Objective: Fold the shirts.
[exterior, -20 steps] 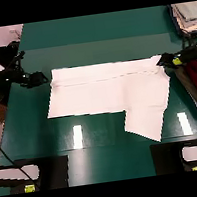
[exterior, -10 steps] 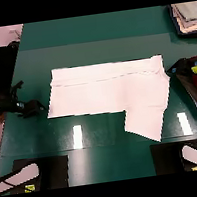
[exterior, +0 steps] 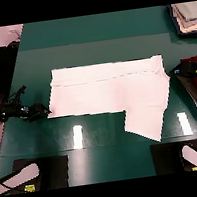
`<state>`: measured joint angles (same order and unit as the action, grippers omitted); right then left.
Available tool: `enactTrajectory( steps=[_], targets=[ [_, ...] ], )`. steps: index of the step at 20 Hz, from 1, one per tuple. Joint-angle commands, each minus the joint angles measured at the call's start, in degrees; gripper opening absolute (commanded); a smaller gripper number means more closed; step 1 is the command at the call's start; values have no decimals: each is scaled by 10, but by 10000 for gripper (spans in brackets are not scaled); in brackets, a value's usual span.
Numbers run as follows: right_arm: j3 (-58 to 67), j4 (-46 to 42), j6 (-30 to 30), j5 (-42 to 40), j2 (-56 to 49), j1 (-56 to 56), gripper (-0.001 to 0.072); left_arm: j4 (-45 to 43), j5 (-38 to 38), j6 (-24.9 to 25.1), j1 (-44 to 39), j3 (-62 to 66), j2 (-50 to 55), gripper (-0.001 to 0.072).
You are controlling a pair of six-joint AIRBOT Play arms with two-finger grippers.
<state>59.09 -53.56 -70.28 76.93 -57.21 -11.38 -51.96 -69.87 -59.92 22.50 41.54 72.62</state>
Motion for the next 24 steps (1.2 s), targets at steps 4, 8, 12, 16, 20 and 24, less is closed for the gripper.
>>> enactTrajectory(
  steps=[4, 8, 12, 16, 20, 24],
  targets=[
    [-1, 1, -2, 7, 9, 0, 324, 23, 27, -1, 0, -14, 2, 595],
    [-1, 1, -2, 7, 9, 0, 325, 36, 33, 7, -5, -19, 2, 272],
    [-1, -1, -2, 15, 9, 0, 325, 24, 39, 4, -51, -19, 2, 28],
    [-13, -29, -11, 37, 9, -13, 325, 17, 43, -27, -59, 2, -10, 23],
    [-129, -84, -19, 44, 8, -71, 338, 14, 39, -28, -59, 34, -59, 23],
    [-256, -85, -18, 30, -8, -113, 439, 15, 39, -26, -59, 39, -76, 23]
  ],
)
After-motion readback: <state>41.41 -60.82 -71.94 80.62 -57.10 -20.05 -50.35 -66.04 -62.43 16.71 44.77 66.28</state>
